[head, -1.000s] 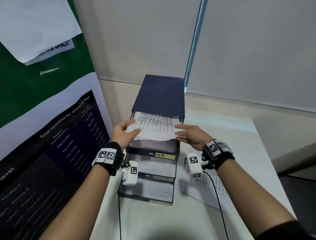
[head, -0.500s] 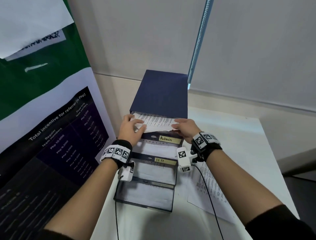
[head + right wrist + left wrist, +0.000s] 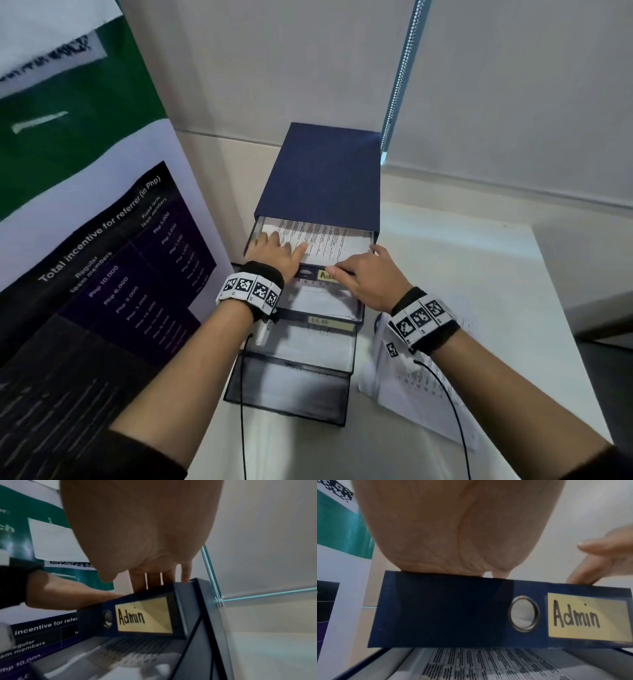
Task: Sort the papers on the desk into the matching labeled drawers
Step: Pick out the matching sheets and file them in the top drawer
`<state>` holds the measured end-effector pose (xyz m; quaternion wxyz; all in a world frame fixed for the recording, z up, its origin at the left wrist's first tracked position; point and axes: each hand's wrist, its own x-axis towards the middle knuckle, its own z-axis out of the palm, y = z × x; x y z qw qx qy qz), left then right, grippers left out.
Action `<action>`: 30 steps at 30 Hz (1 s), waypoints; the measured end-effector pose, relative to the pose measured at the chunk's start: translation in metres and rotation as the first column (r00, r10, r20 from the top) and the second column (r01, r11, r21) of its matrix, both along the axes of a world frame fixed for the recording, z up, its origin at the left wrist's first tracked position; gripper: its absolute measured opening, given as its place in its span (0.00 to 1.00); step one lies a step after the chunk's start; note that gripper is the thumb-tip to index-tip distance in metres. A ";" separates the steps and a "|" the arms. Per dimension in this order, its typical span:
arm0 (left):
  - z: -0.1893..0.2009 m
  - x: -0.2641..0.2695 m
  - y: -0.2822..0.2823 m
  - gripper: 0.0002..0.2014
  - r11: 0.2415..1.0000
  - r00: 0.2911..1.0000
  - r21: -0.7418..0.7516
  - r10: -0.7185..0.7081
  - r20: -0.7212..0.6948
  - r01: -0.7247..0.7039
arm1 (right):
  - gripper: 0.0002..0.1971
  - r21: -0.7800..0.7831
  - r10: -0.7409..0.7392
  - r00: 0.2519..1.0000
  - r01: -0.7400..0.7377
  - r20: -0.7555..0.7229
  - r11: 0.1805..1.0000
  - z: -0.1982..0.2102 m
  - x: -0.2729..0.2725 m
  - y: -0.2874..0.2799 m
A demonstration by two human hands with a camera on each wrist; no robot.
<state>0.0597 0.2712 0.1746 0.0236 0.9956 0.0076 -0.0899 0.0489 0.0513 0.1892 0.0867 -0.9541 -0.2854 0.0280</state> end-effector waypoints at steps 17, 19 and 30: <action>0.017 -0.009 -0.083 0.15 0.966 0.922 -0.230 -0.022 0.385 0.119 | 0.65 -0.314 -0.897 0.120 0.910 -0.426 0.271 -0.152 -0.055 -0.205; 0.022 -0.022 -0.117 0.12 0.855 0.850 -0.416 -0.052 0.524 0.308 | 0.71 -0.408 -0.908 0.081 0.874 -0.411 0.262 -0.171 -0.075 -0.219; -0.115 -0.065 -0.244 0.16 0.856 0.935 -0.515 -0.141 -0.326 -0.050 | 0.16 0.085 -0.737 0.318 0.938 -0.596 0.336 -0.196 -0.101 -0.265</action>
